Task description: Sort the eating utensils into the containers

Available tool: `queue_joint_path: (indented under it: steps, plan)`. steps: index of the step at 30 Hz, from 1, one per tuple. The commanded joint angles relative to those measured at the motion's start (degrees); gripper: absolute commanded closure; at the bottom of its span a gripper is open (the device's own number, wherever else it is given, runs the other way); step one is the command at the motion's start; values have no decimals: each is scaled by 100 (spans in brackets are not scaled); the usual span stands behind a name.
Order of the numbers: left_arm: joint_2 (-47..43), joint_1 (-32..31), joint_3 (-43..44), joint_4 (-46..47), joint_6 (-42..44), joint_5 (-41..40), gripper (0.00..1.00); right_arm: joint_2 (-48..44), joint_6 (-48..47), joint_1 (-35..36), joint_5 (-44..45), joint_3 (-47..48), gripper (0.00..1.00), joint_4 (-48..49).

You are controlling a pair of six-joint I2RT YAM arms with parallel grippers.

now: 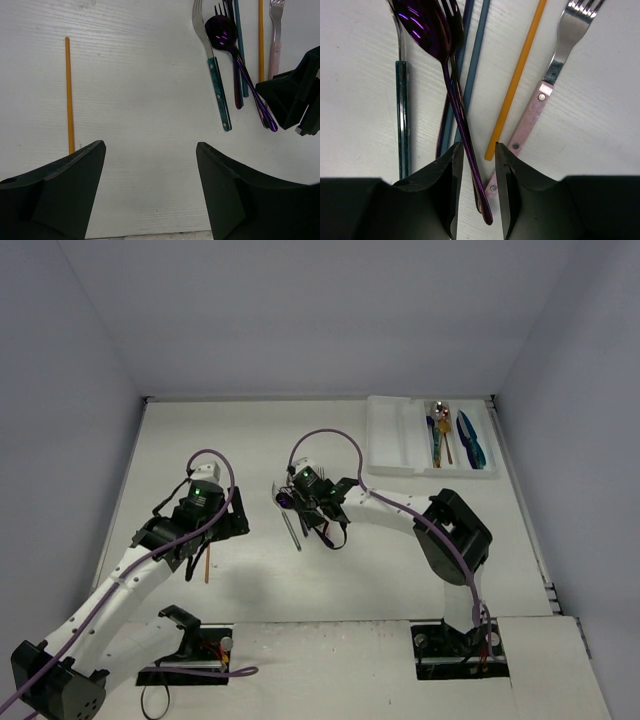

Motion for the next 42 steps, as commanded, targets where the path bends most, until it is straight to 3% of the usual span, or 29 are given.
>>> queue_joint_path:
  steps: [1,11,42]
  plan:
    - [7,50,13,119,-43,28,29,-494,-292,49,-23,379,70,-17]
    - [-61,50,30,98,29,57,29,298,-833,72,-362,1166,87,-8]
    - [-98,50,-5,106,98,217,29,654,-761,179,-391,849,89,-8]
